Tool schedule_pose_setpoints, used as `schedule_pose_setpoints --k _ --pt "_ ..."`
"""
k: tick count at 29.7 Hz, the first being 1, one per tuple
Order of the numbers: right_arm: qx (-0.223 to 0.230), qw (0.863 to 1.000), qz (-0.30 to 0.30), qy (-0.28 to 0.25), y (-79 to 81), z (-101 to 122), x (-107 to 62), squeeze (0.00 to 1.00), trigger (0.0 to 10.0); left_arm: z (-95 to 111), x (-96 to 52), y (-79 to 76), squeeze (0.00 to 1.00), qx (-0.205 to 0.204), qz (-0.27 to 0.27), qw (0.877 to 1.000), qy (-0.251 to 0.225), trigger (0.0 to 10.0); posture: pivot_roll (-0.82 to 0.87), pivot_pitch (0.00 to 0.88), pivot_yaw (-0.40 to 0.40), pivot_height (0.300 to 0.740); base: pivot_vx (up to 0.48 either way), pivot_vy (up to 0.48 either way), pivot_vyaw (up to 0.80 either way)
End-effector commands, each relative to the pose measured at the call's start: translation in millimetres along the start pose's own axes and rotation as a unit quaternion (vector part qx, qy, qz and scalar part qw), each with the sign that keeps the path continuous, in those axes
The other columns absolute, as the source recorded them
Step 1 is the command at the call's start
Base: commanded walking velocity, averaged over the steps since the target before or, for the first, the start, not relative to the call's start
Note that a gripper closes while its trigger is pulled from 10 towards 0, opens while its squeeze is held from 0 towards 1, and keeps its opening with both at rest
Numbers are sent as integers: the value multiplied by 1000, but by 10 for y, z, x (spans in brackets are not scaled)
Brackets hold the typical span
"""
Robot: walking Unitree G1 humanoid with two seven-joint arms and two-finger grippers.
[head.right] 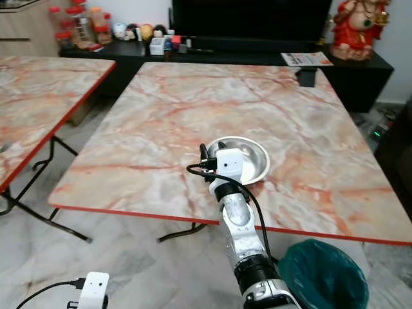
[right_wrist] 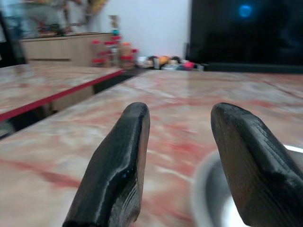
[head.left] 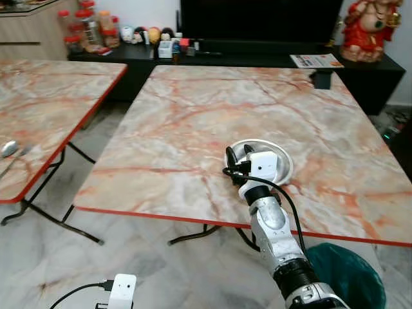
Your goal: Setting the table
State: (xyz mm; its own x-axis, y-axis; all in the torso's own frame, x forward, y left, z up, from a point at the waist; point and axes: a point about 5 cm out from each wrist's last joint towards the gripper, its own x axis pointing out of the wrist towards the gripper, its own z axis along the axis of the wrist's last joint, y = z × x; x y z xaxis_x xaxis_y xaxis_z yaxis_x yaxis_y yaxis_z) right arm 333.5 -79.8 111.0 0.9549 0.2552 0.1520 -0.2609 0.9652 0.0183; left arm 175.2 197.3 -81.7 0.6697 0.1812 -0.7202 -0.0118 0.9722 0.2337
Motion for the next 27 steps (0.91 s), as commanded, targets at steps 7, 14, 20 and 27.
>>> schedule_pose_setpoints --k 7,14,20,27 --pt "-22 999 28 -17 130 44 14 0 10000 -28 -6 46 0 4 0 1000 2 10000 48 24 14 740 0 434 0" --pt "-22 999 34 -20 166 40 2 0 10000 -45 -11 59 0 7 -1 1000 3 10000 51 23 19 740 0 442 0" --pt "-22 999 37 -22 177 40 0 0 10000 -33 -7 75 0 7 -1 1000 0 10000 52 24 20 740 0 447 0" --pt "-14 999 26 19 87 -190 -129 0 10000 -32 -7 68 0 10 -3 1000 0 10000 53 23 21 740 0 446 0"
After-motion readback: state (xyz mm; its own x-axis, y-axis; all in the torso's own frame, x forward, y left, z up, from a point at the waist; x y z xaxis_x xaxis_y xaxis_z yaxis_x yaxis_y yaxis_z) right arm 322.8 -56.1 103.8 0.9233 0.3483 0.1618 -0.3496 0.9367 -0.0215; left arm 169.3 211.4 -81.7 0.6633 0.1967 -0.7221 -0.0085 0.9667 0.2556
